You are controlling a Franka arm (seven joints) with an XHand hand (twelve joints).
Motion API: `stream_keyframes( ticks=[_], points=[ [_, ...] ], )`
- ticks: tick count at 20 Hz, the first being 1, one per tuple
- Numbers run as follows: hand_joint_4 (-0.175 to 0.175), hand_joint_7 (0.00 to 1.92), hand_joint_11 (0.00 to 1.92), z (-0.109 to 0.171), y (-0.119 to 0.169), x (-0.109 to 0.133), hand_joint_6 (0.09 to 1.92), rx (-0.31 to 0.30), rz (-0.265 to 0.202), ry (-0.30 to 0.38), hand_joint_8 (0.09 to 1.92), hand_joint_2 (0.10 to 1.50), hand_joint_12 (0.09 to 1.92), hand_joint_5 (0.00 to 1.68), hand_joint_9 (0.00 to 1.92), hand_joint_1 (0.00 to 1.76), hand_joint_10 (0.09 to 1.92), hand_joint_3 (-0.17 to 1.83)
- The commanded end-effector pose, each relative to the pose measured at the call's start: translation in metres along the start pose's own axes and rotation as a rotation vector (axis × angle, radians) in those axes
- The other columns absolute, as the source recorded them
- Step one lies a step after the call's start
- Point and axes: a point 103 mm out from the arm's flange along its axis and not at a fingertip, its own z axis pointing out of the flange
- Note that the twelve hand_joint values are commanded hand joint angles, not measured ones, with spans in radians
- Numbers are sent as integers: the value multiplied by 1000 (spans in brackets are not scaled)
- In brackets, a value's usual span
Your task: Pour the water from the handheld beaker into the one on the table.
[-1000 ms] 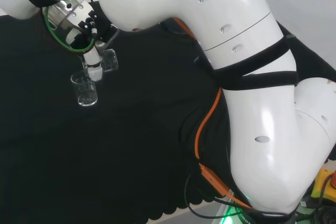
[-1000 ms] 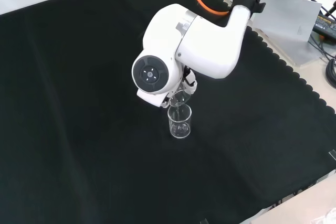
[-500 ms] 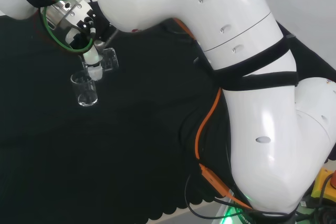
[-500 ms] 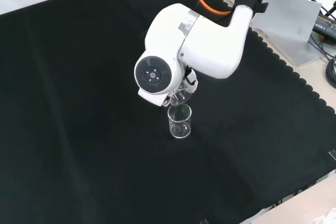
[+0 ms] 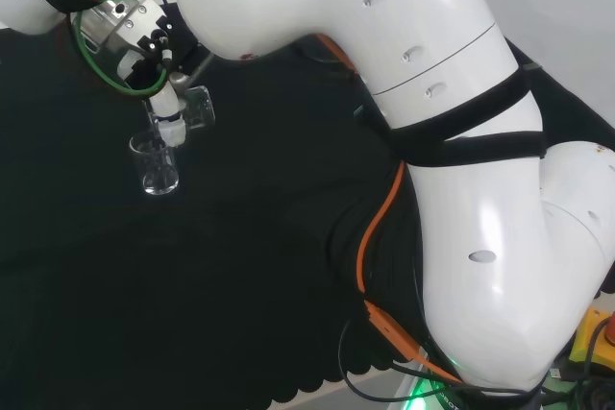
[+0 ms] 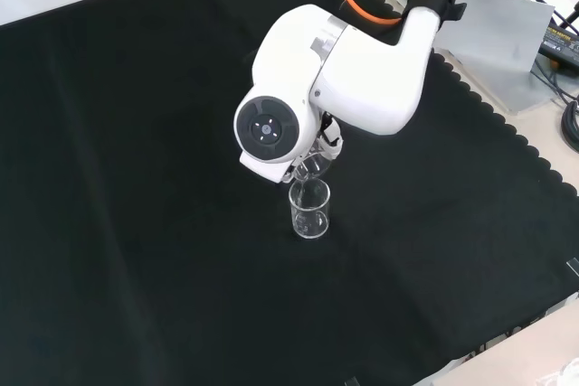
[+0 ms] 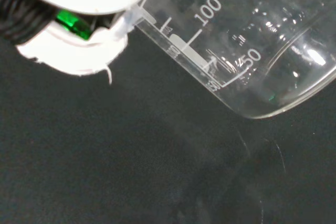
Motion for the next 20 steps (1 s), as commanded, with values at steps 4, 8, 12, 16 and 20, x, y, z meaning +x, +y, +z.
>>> stream_keyframes(
  ticks=[4,8,12,16,20],
  points=[
    [111,1785,1265,-5,-1,6,158,0,-3,-5,87,562,830,1547,1705,1189,87,699],
    [112,1784,1266,-7,-2,7,159,2,0,-10,87,562,830,1546,1705,1189,87,699],
    [112,1785,1266,-8,-1,8,160,7,-1,-7,87,562,829,1546,1705,1189,87,699],
    [113,1785,1267,-10,-1,10,161,8,-2,-5,87,563,829,1545,1705,1188,87,699],
    [113,1785,1267,-12,-1,13,162,7,-7,-9,87,563,829,1545,1705,1188,87,698]
  ],
)
